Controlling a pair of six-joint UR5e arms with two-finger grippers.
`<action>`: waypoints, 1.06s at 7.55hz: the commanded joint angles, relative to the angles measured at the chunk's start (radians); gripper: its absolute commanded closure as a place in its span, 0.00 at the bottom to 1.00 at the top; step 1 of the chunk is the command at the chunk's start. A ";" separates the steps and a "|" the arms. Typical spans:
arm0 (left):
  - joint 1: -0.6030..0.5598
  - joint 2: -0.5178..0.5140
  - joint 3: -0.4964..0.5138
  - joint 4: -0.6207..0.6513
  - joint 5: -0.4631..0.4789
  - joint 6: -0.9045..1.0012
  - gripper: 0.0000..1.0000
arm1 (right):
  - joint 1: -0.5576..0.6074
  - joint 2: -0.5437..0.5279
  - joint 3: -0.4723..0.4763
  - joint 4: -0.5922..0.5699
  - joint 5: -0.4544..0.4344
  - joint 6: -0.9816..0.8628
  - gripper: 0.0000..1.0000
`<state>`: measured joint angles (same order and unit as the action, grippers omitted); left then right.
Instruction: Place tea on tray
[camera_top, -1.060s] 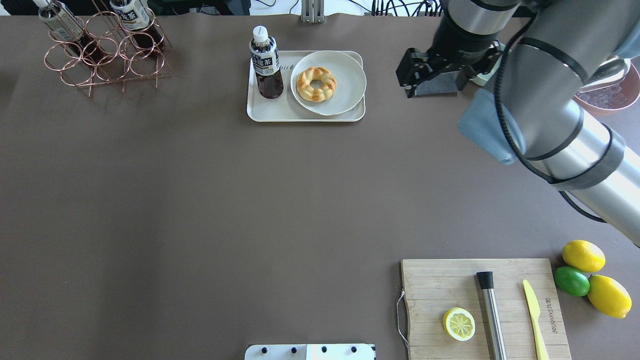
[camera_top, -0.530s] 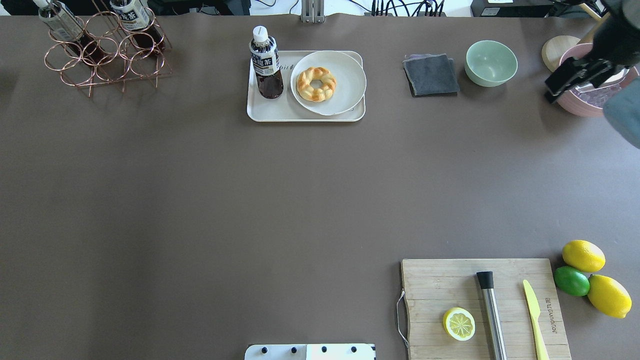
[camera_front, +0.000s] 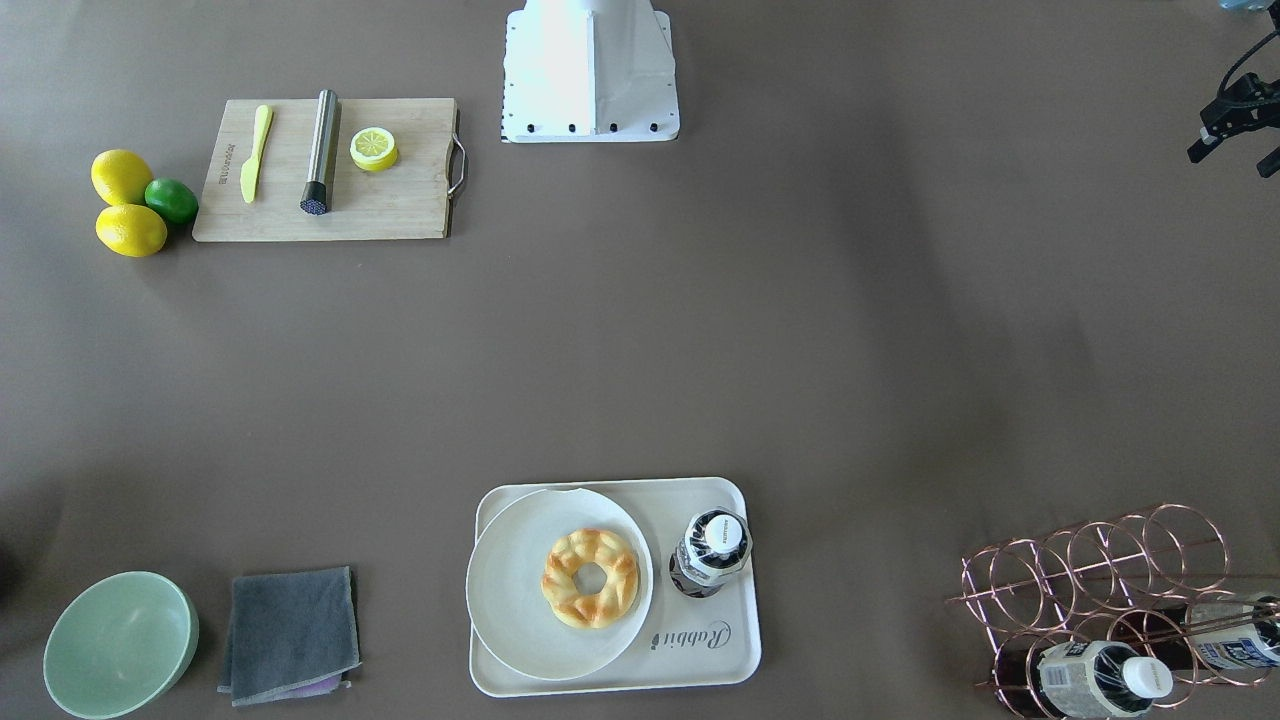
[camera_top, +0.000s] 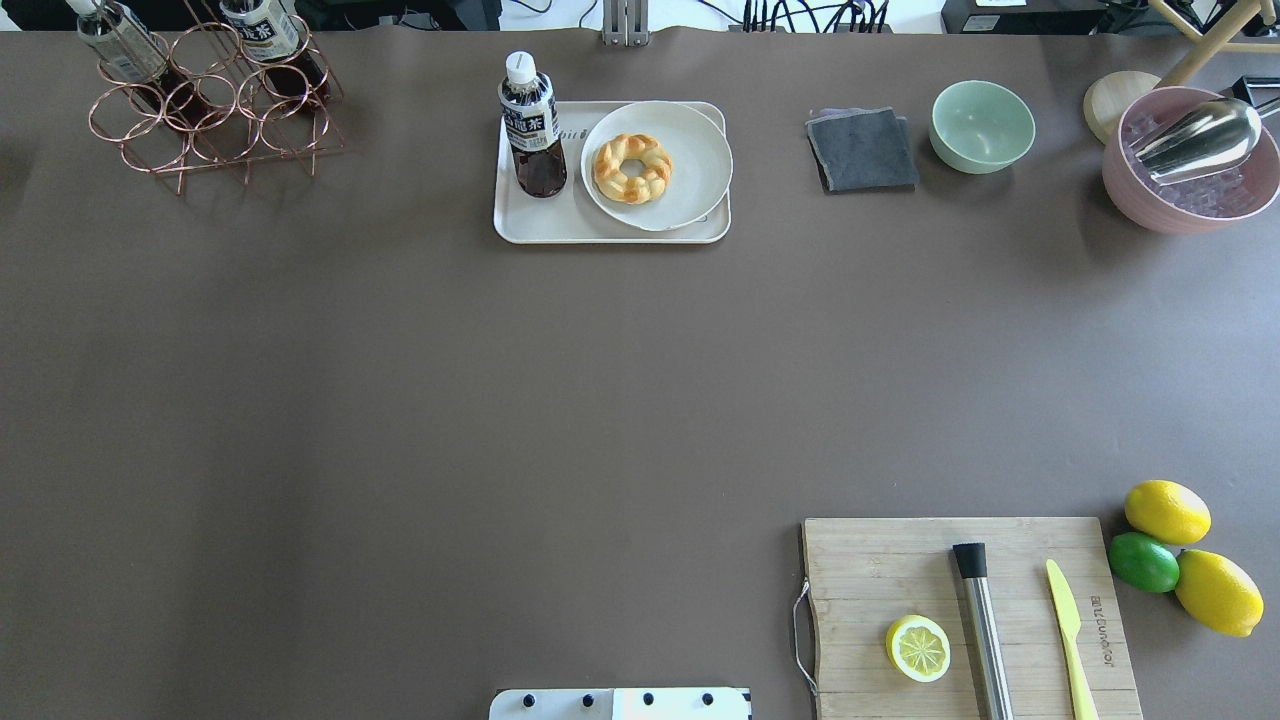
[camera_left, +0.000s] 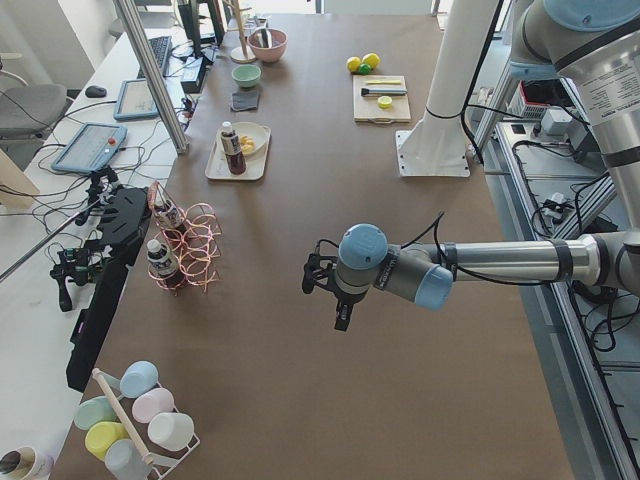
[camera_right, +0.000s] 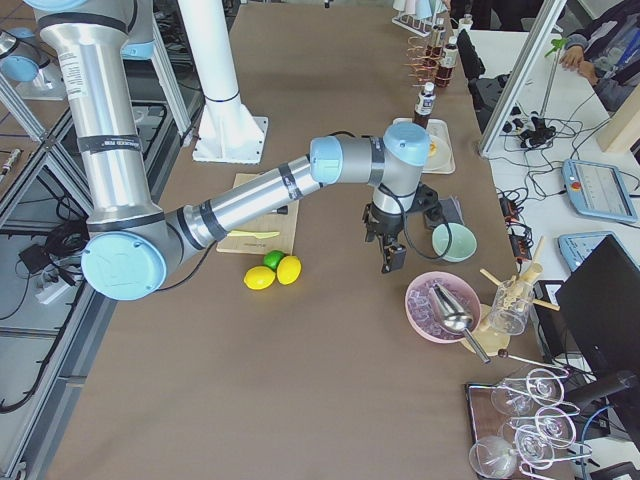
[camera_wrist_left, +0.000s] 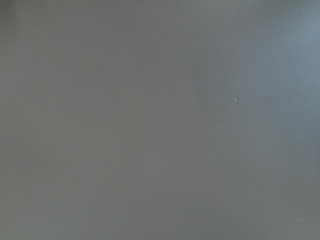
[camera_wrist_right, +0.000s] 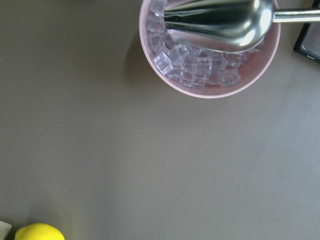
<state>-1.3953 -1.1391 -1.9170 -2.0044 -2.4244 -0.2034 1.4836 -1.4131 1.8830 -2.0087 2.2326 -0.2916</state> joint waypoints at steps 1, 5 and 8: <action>-0.061 -0.175 -0.005 0.386 0.013 0.183 0.03 | 0.114 -0.101 -0.106 0.004 -0.017 -0.216 0.00; -0.139 -0.206 -0.030 0.460 0.120 0.253 0.02 | 0.182 -0.150 -0.165 0.077 -0.044 -0.334 0.00; -0.139 -0.212 -0.027 0.414 0.122 0.251 0.02 | 0.182 -0.152 -0.163 0.076 -0.036 -0.325 0.00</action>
<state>-1.5332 -1.3437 -1.9476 -1.5651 -2.3040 0.0469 1.6645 -1.5622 1.7158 -1.9326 2.1914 -0.6203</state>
